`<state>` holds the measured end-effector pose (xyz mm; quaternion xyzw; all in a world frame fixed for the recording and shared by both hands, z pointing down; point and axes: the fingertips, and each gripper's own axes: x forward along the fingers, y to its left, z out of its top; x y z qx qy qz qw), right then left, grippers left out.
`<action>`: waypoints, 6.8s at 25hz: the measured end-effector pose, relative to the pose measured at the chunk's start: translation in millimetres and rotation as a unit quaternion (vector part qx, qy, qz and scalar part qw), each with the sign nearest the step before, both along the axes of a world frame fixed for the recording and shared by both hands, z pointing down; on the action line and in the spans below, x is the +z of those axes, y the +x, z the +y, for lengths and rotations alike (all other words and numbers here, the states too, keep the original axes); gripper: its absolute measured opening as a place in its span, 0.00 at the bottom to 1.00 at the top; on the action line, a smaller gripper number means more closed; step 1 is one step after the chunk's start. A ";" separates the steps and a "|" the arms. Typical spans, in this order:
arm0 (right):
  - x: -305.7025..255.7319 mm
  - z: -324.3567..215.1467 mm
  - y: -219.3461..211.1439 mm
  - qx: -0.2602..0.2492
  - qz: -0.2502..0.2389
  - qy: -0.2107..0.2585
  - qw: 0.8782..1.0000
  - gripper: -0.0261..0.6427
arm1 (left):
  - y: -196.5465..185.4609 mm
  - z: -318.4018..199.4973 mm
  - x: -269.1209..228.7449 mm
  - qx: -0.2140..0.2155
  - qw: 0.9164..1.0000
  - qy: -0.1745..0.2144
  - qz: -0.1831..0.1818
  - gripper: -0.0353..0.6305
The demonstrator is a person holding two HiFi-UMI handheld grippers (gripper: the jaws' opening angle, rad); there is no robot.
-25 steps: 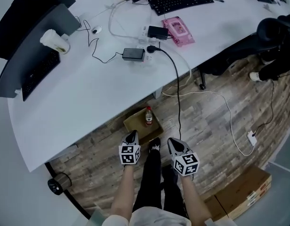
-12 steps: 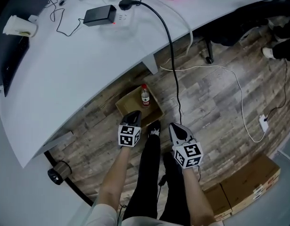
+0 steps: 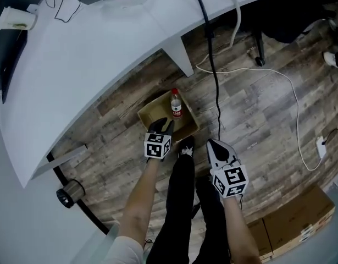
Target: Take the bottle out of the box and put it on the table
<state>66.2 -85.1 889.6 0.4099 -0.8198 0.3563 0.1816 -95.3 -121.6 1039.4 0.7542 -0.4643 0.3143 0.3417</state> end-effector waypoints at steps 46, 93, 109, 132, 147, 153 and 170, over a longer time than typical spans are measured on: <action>157.9 -32.4 -14.2 -0.071 -0.013 0.063 0.995 0.10 | -9.7 -67.7 238.3 0.008 0.999 0.008 -0.041 0.54; -428.2 30.9 -114.4 -0.038 -0.011 0.147 0.988 0.10 | -81.7 -33.8 -548.4 0.081 0.963 0.256 -0.031 0.54; -442.6 -46.7 -157.0 -0.052 0.015 0.154 0.987 0.10 | -163.7 -157.0 -552.8 0.106 0.962 0.245 -0.056 0.54; -451.6 -60.3 -178.1 -0.074 -0.009 0.152 0.985 0.10 | -196.3 -126.8 -569.4 -0.039 0.968 0.250 0.009 0.57; -483.6 -12.0 -171.0 -0.096 -0.028 0.171 0.980 0.10 | -170.1 54.7 -625.9 -0.216 0.930 0.297 -0.001 0.57; -486.2 6.5 -165.6 -0.096 -0.043 0.173 0.979 0.10 | -148.6 93.1 -633.4 -0.231 0.923 0.309 0.010 0.45; -494.7 40.1 -157.6 -0.108 -0.053 0.184 0.976 0.10 | -118.7 131.7 -639.4 -0.226 0.924 0.309 0.016 0.08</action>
